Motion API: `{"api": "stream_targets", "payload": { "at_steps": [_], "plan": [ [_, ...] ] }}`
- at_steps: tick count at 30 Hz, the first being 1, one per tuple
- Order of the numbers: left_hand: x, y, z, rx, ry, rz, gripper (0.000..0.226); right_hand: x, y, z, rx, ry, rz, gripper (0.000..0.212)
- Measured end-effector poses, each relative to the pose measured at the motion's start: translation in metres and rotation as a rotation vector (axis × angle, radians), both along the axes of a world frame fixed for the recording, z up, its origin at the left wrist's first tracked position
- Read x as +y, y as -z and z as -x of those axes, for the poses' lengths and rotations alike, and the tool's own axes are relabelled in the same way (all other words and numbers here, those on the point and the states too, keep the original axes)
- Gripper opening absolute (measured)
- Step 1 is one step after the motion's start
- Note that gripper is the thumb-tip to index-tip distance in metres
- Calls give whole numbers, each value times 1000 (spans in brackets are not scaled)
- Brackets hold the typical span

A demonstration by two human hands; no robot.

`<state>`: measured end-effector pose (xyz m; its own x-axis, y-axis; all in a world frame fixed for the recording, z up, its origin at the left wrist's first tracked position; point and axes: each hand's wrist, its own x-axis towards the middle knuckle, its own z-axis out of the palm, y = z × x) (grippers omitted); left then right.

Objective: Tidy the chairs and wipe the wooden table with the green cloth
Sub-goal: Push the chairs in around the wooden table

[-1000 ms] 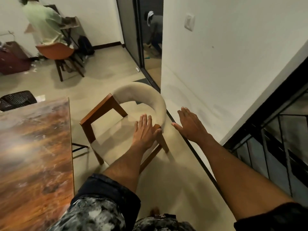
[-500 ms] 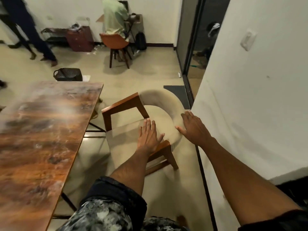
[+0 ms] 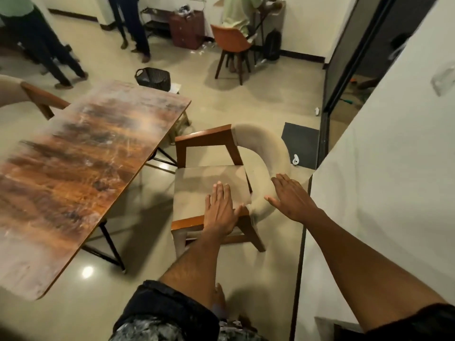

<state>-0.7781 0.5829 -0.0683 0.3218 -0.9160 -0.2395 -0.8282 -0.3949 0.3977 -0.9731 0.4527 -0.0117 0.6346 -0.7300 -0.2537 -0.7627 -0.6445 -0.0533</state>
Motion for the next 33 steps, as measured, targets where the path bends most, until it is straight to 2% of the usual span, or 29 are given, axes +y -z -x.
{"api": "stream_targets", "payload": {
  "at_steps": [6,11,17,23,27,33],
  "plan": [
    [-2,31,-1,52,-79,-100,88,-28,21,-24,29,-79,-35,71],
    [-55,27,6,90,-50,-97,88,-68,17,-21,62,-68,-54,73],
    [-107,16,-1,28,-33,-79,87,-127,1,-20,42,-54,-4,77],
    [-129,21,-20,18,-116,-65,87,-162,1,-40,57,-126,10,81],
    [-143,26,-23,17,-165,-64,87,-181,6,-60,77,-187,-2,73],
    [-165,46,-22,47,-321,-75,86,-233,30,-78,143,-332,-26,74]
  ]
}}
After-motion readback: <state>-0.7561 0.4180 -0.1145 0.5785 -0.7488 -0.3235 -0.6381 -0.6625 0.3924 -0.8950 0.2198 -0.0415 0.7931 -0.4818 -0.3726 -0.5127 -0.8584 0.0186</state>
